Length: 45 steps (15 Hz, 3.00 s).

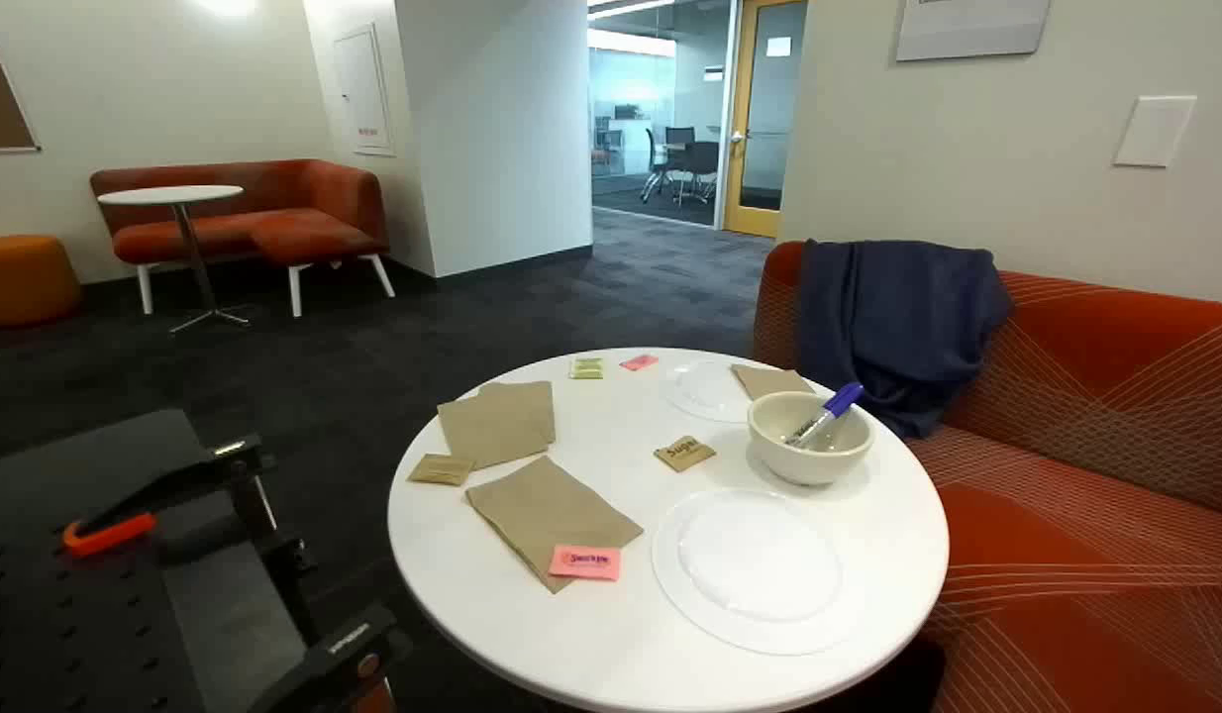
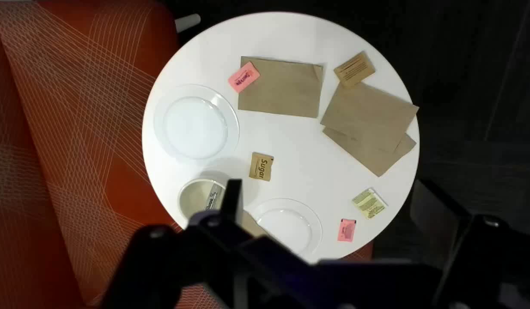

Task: Remove the marker from the bowl.

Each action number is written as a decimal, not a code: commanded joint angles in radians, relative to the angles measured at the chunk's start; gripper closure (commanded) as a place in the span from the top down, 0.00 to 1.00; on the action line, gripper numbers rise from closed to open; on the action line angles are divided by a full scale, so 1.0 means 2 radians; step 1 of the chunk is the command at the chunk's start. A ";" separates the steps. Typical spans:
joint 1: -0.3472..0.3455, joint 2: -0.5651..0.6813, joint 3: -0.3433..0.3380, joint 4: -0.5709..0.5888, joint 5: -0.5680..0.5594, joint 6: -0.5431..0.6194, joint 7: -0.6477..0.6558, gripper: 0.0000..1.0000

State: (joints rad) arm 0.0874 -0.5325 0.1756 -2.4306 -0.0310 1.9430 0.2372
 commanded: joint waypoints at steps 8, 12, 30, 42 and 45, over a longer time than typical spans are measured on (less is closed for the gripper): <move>-0.001 0.004 -0.001 0.005 -0.002 -0.004 -0.001 1.00; -0.011 0.011 -0.016 0.010 -0.008 -0.003 -0.008 1.00; -0.077 0.180 -0.100 0.059 -0.060 0.144 -0.053 1.00; -0.076 0.369 -0.133 0.121 -0.094 0.293 0.003 1.00; -0.067 0.413 -0.144 0.144 -0.098 0.305 0.024 1.00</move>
State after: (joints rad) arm -0.0719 0.2070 -0.0849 -2.2072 -0.1976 2.5328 0.2232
